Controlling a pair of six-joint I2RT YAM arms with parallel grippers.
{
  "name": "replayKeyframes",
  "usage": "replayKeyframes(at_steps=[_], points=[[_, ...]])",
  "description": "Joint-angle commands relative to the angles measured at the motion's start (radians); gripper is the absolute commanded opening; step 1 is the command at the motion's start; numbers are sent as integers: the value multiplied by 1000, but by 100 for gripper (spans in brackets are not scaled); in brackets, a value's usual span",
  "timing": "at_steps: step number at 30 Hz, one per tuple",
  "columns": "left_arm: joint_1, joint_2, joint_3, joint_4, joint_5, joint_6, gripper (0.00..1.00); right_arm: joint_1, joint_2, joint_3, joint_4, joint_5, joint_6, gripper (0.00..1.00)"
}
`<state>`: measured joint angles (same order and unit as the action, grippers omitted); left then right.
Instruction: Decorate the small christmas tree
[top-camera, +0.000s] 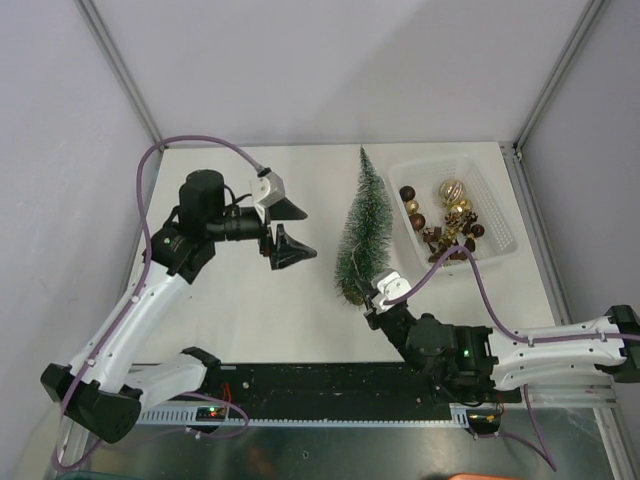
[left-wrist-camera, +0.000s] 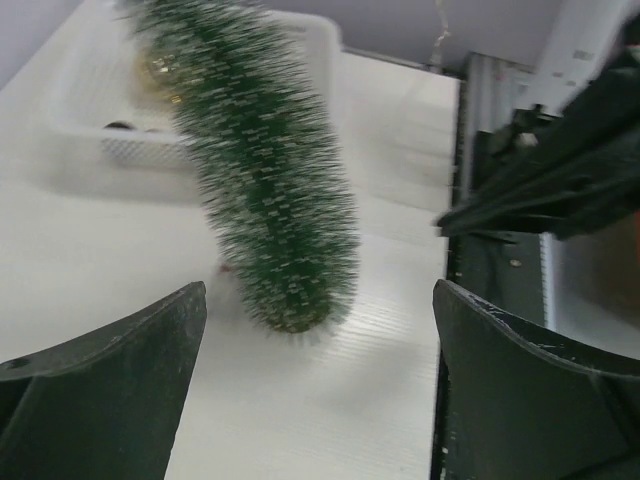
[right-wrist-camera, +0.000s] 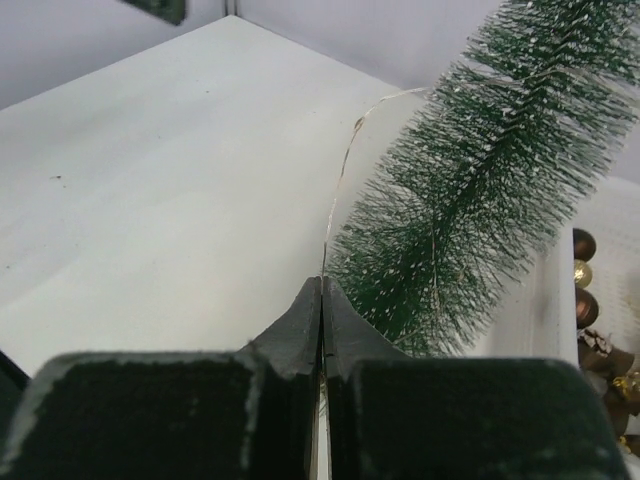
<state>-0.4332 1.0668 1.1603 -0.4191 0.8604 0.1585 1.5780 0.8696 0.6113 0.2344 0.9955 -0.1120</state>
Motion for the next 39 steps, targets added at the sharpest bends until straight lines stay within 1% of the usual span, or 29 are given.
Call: replayKeyframes(at_steps=[1, 3, 5, 8, 11, 16, 24, 27, 29, 31, 33, 34, 37, 38, 39], points=[[-66, -38, -2, 18, 175, 24, 100, -30, -7, -19, 125, -75, -130, 0], [-109, -31, -6, 18, 186, 50, 100, -37, -8, -29, 130, -111, -151, 0], [-154, -19, 5, 18, 169, 80, 100, -43, -6, -32, 127, -142, -164, 0], [-194, 11, 40, 17, 137, 133, 100, -47, -13, -40, 125, -198, -186, 0], [-206, 61, 83, 17, 124, 157, 100, -50, -17, -49, 125, -227, -207, 0], [-221, 128, 139, 17, 144, 142, 100, -53, -15, -53, 120, -254, -220, 0], [-247, 162, 143, 18, 143, 109, 99, -63, -10, -58, 132, -267, -239, 0], [-247, 166, 147, 18, 158, 87, 93, -72, -5, -58, 140, -279, -242, 0], [-248, 169, 151, 17, 167, 79, 84, -78, 4, -58, 146, -288, -243, 0], [-247, 169, 155, 17, 173, 74, 70, -82, 16, -59, 152, -296, -242, 0], [-248, 167, 157, 17, 179, 72, 51, -86, 24, -58, 159, -302, -241, 0], [-248, 166, 157, 17, 182, 71, 39, -88, 28, -58, 162, -304, -241, 0], [-247, 159, 159, 18, 170, 65, 9, -95, 32, -59, 168, -308, -239, 0], [-247, 156, 158, 17, 157, 64, 5, -98, 31, -59, 168, -309, -238, 0], [-247, 147, 156, 17, 146, 62, 2, -99, 29, -59, 165, -309, -235, 0]])
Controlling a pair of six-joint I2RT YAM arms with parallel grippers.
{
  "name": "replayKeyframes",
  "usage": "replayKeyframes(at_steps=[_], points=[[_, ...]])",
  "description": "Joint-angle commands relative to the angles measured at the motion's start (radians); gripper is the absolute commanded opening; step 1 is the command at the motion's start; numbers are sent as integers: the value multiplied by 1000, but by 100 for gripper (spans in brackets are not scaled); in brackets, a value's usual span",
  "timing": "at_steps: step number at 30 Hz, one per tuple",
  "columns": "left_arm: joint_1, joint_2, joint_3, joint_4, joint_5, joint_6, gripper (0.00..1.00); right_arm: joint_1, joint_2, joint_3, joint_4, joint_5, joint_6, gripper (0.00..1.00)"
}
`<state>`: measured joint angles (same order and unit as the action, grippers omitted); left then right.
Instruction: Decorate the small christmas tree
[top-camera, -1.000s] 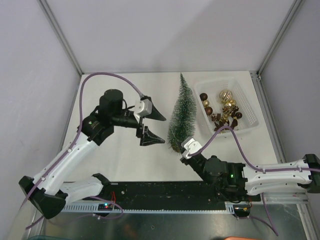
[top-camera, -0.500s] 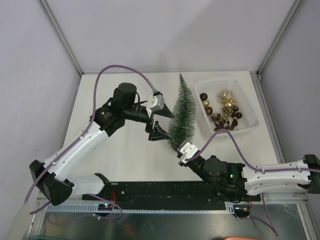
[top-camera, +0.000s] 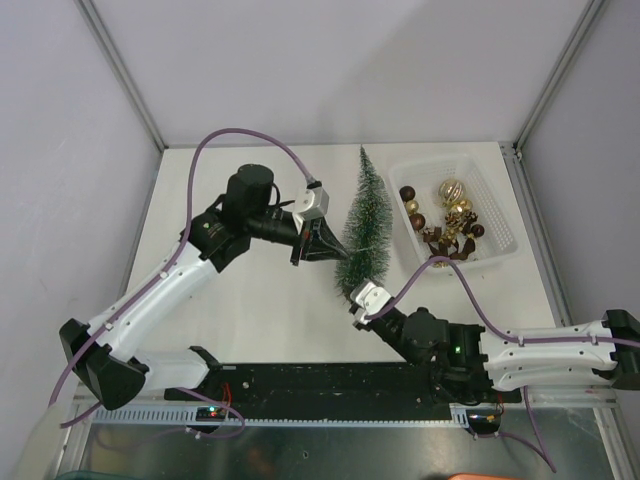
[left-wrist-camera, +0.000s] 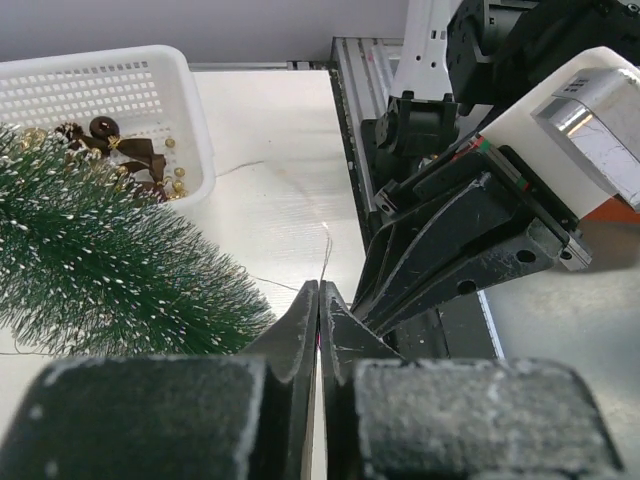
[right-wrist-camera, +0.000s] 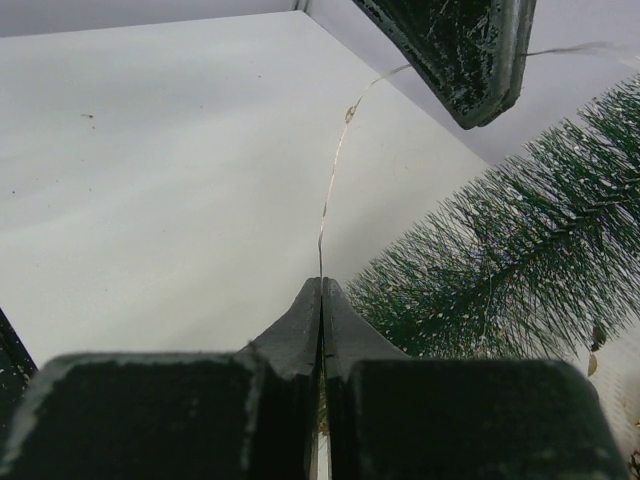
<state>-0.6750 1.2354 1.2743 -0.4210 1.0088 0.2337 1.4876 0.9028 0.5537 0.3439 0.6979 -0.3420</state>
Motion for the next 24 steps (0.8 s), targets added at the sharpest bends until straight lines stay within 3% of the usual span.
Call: replayKeyframes(at_steps=[1, 5, 13, 17, 24], points=[[-5, -29, 37, 19, -17, -15, 1, -10, -7, -1, 54, -11, -2, 0], [0, -82, -1, 19, -101, -34, 0, -17, -26, -1, 35, 0, 16, 1], [112, -228, -140, 24, -352, -139, 0, -45, -58, -1, -15, 1, 85, 23], [202, -265, -206, 26, -365, -208, 0, -59, -67, -1, -24, -8, 105, 30], [240, -245, -247, 94, -449, -302, 0, -67, -100, 0, -33, -33, 95, 37]])
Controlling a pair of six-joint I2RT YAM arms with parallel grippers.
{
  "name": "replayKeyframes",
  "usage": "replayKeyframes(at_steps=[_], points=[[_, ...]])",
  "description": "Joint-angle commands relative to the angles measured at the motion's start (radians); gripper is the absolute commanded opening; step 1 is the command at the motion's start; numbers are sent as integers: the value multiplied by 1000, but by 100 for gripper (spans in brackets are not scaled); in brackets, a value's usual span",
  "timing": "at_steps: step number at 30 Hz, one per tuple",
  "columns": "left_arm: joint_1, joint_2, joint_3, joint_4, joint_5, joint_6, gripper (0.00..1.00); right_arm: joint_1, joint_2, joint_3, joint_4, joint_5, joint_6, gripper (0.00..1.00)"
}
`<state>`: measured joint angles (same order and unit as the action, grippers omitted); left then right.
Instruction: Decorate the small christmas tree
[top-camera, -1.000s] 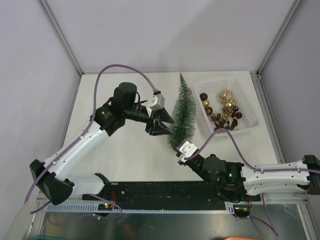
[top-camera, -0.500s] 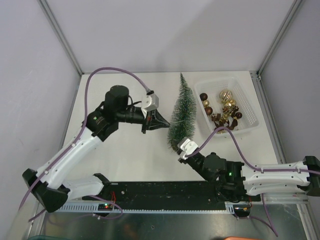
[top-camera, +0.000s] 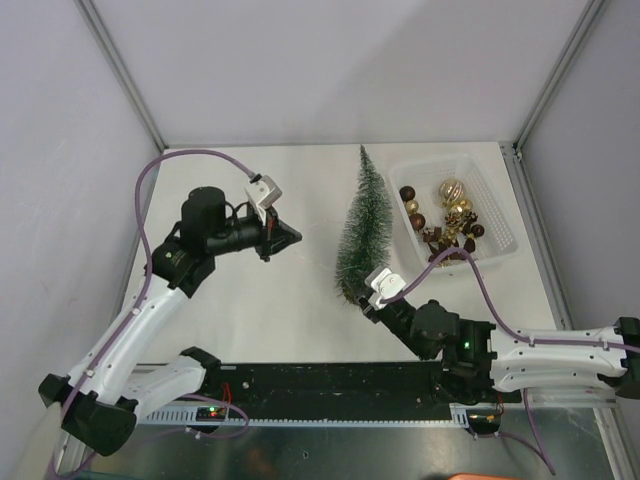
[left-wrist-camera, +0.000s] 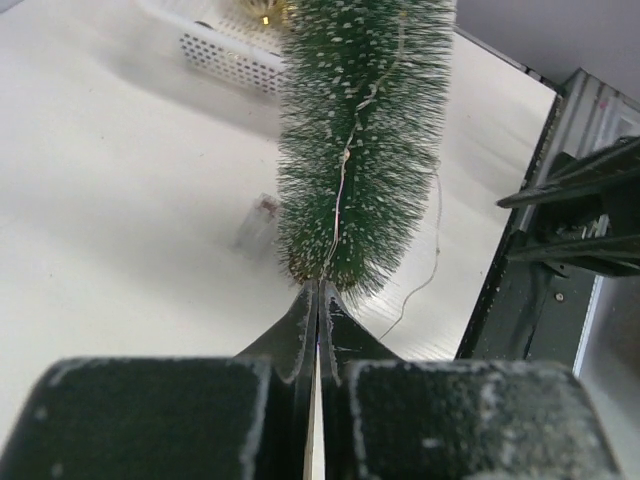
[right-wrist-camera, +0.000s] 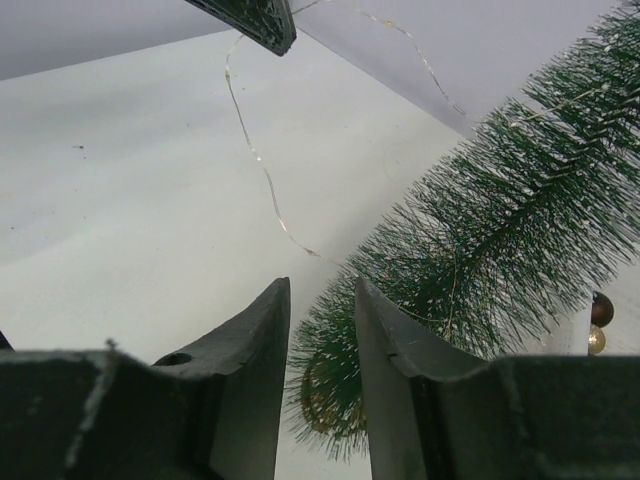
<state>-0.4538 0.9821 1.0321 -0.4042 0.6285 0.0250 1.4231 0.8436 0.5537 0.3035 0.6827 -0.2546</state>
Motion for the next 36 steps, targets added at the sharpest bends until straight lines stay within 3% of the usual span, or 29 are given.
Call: replayKeyframes(at_steps=[1, 8, 15, 22, 29, 32, 36], points=[[27, 18, -5, 89, -82, -109, 0, -3, -62, 0, 2, -19, 5, 38], [114, 80, -1, 174, -123, -286, 0, -56, -253, -2, -55, -5, 2, 42], [151, 36, -87, 206, -84, -385, 0, -206, -364, -3, -79, -32, 28, 44], [153, -4, -127, 212, -118, -390, 0, -308, -331, -10, -15, -65, 69, 45], [152, 132, -20, 284, -112, -336, 0, -425, -258, -21, 104, 49, 113, 46], [142, 222, 46, 321, -105, -293, 0, -540, -226, -19, 110, 67, 191, 46], [102, 318, 111, 359, -93, -206, 0, -755, -206, -17, 68, -39, 390, 47]])
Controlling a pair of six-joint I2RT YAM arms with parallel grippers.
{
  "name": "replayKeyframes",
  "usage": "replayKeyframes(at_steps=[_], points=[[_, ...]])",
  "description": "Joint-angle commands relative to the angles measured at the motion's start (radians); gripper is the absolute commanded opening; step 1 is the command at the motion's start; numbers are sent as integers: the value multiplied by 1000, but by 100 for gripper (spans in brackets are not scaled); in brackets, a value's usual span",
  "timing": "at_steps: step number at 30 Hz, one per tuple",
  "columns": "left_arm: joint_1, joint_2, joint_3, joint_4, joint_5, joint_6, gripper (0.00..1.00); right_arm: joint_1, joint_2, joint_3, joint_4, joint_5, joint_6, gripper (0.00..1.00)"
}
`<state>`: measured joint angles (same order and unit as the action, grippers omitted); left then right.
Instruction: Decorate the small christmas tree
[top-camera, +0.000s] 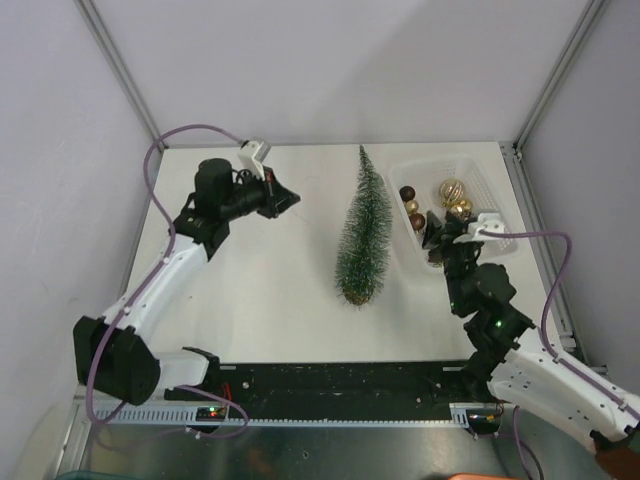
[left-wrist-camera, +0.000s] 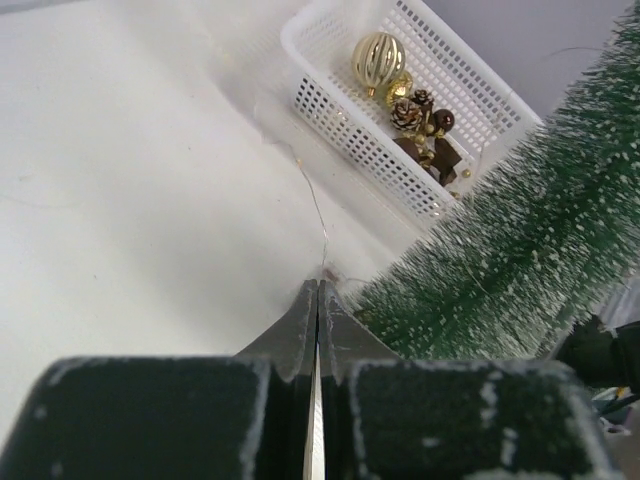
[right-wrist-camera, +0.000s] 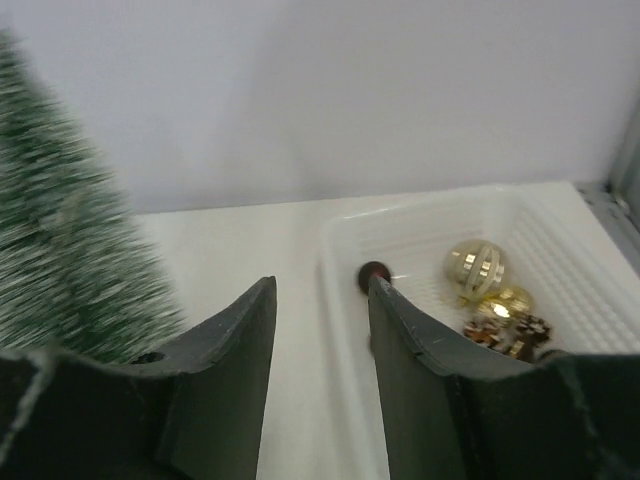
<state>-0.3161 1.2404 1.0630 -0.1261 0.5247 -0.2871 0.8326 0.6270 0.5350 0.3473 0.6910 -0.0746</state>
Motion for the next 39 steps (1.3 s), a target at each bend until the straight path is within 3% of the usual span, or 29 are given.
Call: replayKeyframes(at_steps=[1, 5, 11, 18, 28, 39], points=[[-46, 80, 99, 84, 18, 124, 1, -217, 20, 5, 10, -106, 281, 48], [-100, 167, 170, 89, 47, 188, 1, -474, 134, 28, -10, -373, 500, 50], [-161, 308, 304, 88, 95, 235, 2, -718, 402, 110, 82, -831, 756, 59], [-197, 452, 418, 84, 171, 252, 3, -849, 655, 133, 368, -1166, 1049, 67], [-236, 525, 459, 70, 192, 258, 3, -836, 813, 132, 713, -1269, 1237, 69], [-237, 520, 458, 66, 181, 247, 2, -750, 823, 130, 712, -1256, 1200, 68]])
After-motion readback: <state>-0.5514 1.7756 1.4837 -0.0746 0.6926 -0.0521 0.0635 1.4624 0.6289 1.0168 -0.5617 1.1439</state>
